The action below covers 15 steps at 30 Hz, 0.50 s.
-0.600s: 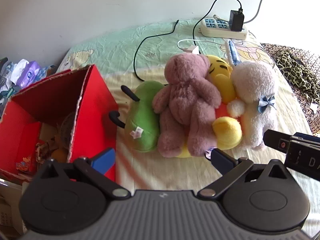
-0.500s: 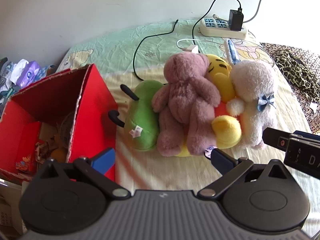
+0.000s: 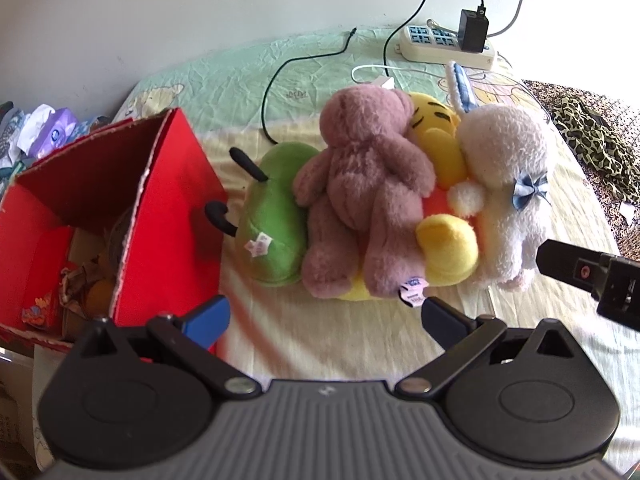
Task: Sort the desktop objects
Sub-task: 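Move the right gripper toward the white bunny with the plaid bow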
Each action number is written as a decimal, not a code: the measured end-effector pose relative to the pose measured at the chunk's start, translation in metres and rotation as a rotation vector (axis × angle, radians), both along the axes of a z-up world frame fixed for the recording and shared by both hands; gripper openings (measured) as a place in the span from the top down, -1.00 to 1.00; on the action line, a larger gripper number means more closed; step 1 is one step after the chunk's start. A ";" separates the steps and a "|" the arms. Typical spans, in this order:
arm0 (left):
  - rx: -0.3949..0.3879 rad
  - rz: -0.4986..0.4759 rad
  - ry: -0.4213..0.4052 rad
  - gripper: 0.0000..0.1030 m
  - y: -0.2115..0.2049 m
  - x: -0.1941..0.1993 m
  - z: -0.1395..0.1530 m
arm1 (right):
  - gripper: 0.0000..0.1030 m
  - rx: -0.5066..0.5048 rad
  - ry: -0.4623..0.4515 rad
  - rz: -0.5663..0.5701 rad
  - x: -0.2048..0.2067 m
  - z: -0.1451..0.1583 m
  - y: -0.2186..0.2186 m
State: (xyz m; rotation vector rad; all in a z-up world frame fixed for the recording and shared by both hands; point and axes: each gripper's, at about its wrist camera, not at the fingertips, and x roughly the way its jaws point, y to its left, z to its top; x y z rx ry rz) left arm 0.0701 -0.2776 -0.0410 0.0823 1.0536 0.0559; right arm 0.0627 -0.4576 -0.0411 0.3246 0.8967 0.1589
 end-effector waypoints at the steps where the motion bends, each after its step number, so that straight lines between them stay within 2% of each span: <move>1: -0.004 -0.003 0.004 -0.96 -0.001 0.000 -0.001 | -0.22 0.003 -0.002 0.002 0.000 0.000 -0.001; 10: -0.076 -0.042 0.032 -0.96 -0.004 -0.001 0.000 | -0.22 0.077 -0.027 0.005 0.003 -0.002 -0.019; 15: -0.121 -0.084 0.007 -0.96 -0.007 0.003 0.010 | -0.22 0.118 -0.052 -0.001 0.007 0.000 -0.034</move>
